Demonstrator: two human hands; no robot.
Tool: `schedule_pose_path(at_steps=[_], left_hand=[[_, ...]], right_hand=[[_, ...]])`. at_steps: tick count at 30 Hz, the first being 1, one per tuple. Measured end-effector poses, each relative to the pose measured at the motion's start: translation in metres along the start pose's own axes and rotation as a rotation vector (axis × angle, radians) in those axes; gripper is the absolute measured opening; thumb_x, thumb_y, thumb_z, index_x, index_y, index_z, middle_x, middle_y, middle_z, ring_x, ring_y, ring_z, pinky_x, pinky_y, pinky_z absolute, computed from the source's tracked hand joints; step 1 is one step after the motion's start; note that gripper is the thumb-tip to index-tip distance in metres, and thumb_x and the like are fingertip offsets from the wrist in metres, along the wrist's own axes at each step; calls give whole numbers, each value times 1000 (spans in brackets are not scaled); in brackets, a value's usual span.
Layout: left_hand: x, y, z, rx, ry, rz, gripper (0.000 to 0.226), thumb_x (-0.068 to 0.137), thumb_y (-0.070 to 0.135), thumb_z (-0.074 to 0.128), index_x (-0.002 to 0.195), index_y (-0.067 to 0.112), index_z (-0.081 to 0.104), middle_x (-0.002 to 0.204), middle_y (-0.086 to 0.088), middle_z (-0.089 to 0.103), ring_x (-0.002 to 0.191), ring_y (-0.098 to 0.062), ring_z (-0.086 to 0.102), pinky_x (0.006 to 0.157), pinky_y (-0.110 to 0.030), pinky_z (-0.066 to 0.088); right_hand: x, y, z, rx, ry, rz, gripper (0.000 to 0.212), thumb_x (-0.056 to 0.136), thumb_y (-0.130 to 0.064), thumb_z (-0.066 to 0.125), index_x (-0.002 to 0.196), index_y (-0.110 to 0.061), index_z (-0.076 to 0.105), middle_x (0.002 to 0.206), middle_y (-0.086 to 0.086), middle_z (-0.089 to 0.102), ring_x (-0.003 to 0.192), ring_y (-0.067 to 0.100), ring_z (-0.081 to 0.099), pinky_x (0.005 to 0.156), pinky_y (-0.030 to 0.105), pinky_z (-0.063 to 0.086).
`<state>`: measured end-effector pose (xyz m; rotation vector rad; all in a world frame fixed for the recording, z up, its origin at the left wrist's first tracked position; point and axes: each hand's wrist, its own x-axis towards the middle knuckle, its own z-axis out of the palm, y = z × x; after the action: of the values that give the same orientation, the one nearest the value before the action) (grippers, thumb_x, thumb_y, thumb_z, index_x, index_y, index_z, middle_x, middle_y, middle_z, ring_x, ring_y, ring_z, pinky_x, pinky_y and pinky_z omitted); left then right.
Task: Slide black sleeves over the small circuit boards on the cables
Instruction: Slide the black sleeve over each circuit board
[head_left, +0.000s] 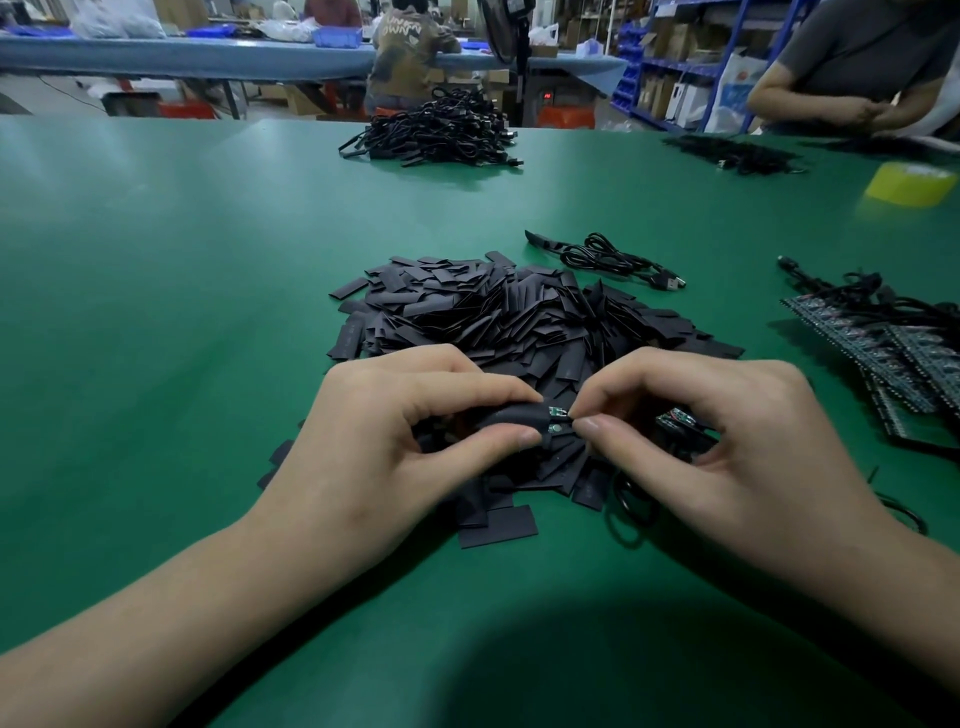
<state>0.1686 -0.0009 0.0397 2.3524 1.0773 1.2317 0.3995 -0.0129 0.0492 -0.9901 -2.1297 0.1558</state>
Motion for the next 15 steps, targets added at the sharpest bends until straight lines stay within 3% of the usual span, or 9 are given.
schedule_pose_path(at_steps=[4, 8, 15], left_hand=[[0, 1, -1, 23, -1, 26, 21, 86, 33, 73, 104, 24, 79, 84, 11, 69, 76, -8, 65, 69, -19, 49], [0, 2, 0, 14, 44, 46, 19, 87, 31, 73, 103, 23, 79, 86, 7, 71, 78, -12, 66, 69, -25, 50], [0, 3, 0, 13, 58, 45, 20, 86, 32, 74, 102, 22, 79, 88, 10, 71, 79, -7, 66, 72, -18, 49]], right_hand=[[0, -1, 1, 7, 9, -4, 4, 90, -18, 72, 91, -22, 72, 76, -11, 68, 71, 8, 66, 65, 21, 49], [1, -2, -2, 23, 39, 1, 4, 89, -17, 72, 90, -21, 72, 77, -10, 69, 71, 9, 67, 65, 22, 50], [1, -6, -1, 14, 57, 4, 3, 88, -17, 73, 90, -20, 73, 76, -10, 70, 70, 9, 67, 67, 21, 50]])
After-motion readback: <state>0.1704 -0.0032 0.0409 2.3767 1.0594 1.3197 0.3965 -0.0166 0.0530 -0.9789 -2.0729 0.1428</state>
